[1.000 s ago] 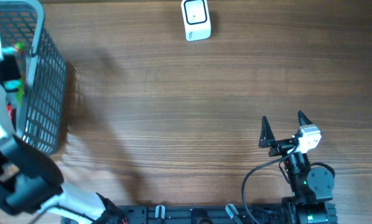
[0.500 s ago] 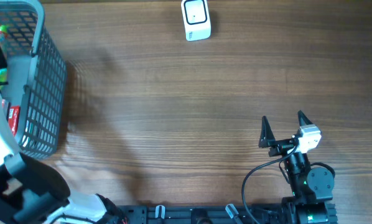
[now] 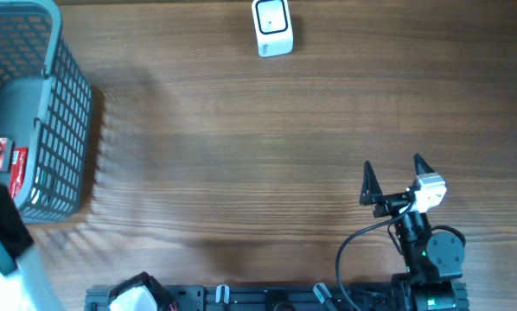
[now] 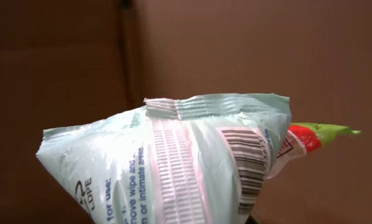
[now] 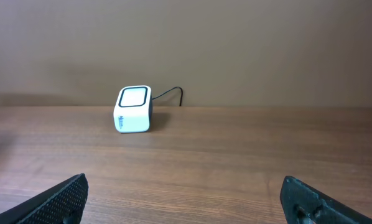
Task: Scan the item barcode
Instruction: 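Lift the bags out and carry them to the table centre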
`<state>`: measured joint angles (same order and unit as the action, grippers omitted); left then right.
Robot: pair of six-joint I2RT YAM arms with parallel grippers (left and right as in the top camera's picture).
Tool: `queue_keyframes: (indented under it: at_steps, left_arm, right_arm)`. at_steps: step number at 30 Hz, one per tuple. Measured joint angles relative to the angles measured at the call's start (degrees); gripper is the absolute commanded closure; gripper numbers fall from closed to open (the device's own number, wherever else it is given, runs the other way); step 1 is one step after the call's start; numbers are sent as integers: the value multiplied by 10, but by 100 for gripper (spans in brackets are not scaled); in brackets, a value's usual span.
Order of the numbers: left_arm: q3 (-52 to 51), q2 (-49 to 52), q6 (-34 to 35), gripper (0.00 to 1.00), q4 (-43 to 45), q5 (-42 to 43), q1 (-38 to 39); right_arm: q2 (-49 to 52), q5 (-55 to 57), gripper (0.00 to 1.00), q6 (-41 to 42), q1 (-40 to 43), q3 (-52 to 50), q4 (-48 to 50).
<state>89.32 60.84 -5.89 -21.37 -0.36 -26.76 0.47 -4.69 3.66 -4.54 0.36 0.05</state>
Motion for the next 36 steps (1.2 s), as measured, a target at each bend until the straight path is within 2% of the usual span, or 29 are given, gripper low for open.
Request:
queue_keyframes:
  at_steps: [3,7,10,15,18,28,36]
  left_arm:
    - [0,-49,45,96,-24,16,88]
    - [4,-82,91,96,-117,28,223]
    - [7,-76,117,96,-192,32,290]
    - [6,3,157,96,-302,31,370]
    - [5,92,172,96,-352,30,411]
    - [4,349,185,96,-346,-73,437]
    - [2,475,214,96,-338,-88,474]
  right_arm:
    - [0,0,1,0,0,0,0]
    - [0,0,0,0,0,0,0]
    - [0,0,0,0,0,0,0]
    - [0,0,0,0,0,0,0]
    - [0,0,0,0,0,0,0]
    - [0,0,0,0,0,0,0]
    - [0,0,0,0,0,0,0]
